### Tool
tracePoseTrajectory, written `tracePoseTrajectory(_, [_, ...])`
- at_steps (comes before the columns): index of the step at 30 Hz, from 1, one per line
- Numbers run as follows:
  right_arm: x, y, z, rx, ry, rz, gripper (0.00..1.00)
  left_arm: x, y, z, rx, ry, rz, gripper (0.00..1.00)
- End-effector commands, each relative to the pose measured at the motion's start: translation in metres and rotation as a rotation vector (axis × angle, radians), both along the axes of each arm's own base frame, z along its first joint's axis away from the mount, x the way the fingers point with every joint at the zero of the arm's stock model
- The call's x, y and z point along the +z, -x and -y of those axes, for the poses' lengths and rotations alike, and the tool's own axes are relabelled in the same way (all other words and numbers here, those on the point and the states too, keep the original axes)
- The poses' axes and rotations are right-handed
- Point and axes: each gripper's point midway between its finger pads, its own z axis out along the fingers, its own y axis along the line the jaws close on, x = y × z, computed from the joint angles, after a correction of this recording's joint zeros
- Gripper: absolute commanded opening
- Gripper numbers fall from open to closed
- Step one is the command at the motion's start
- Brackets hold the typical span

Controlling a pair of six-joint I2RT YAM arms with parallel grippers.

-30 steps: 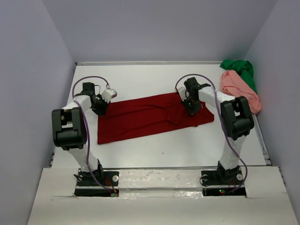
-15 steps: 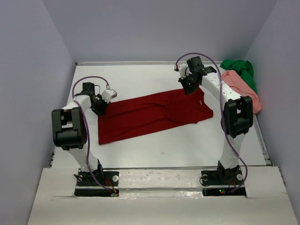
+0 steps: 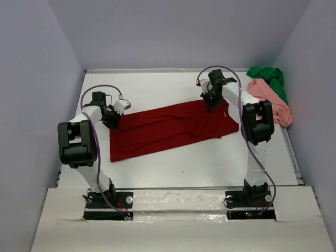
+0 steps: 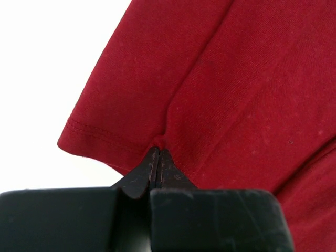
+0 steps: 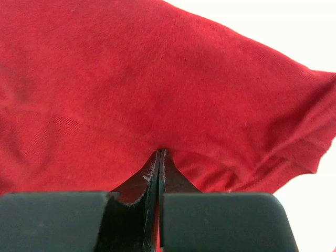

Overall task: Fold and stack the t-shirts
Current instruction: Fold the other side of the tshirt into a rectangle

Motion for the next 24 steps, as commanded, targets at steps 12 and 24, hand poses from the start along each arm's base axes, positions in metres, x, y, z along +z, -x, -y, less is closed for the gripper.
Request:
tracePoseTrajectory(12, [-0.014, -0.017, 0.005, 0.002, 0.016, 0.02, 0.0, 0.006, -0.002, 0.004, 0.0, 0.032, 0.002, 0.0])
tracePoseTrajectory(24, [-0.032, -0.01, 0.02, -0.017, 0.07, -0.015, 0.0, 0.034, -0.009, -0.01, 0.001, -0.045, 0.084, 0.0])
